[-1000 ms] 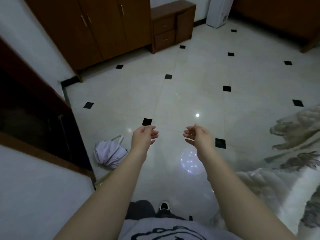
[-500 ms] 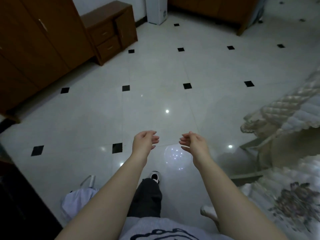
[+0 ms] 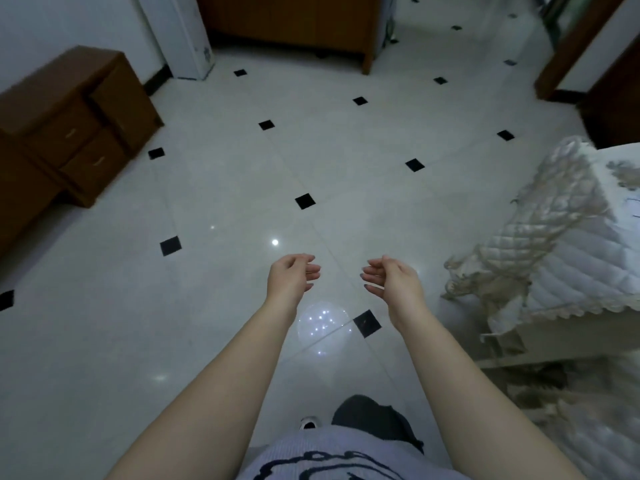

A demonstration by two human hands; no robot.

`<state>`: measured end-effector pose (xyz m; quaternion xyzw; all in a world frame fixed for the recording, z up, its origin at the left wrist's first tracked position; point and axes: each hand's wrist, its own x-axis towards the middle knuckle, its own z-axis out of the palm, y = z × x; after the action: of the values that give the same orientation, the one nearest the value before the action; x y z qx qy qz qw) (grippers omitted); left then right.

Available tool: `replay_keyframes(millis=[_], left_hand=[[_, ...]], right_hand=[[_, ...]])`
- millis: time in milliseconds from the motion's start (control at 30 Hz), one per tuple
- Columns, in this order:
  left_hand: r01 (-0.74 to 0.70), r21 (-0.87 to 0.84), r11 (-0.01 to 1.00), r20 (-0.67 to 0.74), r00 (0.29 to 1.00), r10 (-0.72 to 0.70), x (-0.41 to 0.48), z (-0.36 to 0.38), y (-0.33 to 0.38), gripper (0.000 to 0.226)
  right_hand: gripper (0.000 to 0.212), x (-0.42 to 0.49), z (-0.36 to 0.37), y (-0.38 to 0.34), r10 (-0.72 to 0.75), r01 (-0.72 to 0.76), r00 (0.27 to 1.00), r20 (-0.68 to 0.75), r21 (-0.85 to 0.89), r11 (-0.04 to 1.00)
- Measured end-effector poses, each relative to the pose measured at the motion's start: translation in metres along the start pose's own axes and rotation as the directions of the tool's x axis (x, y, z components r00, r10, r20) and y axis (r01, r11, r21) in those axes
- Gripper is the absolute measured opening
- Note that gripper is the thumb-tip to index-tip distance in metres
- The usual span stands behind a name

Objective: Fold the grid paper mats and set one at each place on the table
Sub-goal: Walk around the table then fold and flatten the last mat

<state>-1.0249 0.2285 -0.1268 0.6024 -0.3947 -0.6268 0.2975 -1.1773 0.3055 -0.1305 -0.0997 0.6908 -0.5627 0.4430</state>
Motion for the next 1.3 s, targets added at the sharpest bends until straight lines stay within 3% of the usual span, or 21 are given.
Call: replay_keyframes(millis=[367, 767, 1300], left_hand=[[0.033, 0.029, 0.999, 0.09, 0.995, -0.036, 0.133, 0.08, 0.052, 0.016], [-0.043, 0.099, 0.994, 0.196, 0.98, 0.023, 0.287, 0.259, 0.181, 0.02], [-0.059, 0.224, 0.973, 0.408, 0.912, -0.039, 0.454, 0.47, 0.272, 0.022]], right_hand=[[0.032, 0.143, 0.0, -0.043, 0.054, -0.049, 0.992, -0.112, 0.053, 0.997], [0.031, 0.346, -0.035, -0.188, 0.035, -0.007, 0.973, -0.228, 0.124, 0.992], [0.03, 0.555, -0.089, -0.287, 0.12, -0.013, 0.905, -0.408, 0.256, 0.967]])
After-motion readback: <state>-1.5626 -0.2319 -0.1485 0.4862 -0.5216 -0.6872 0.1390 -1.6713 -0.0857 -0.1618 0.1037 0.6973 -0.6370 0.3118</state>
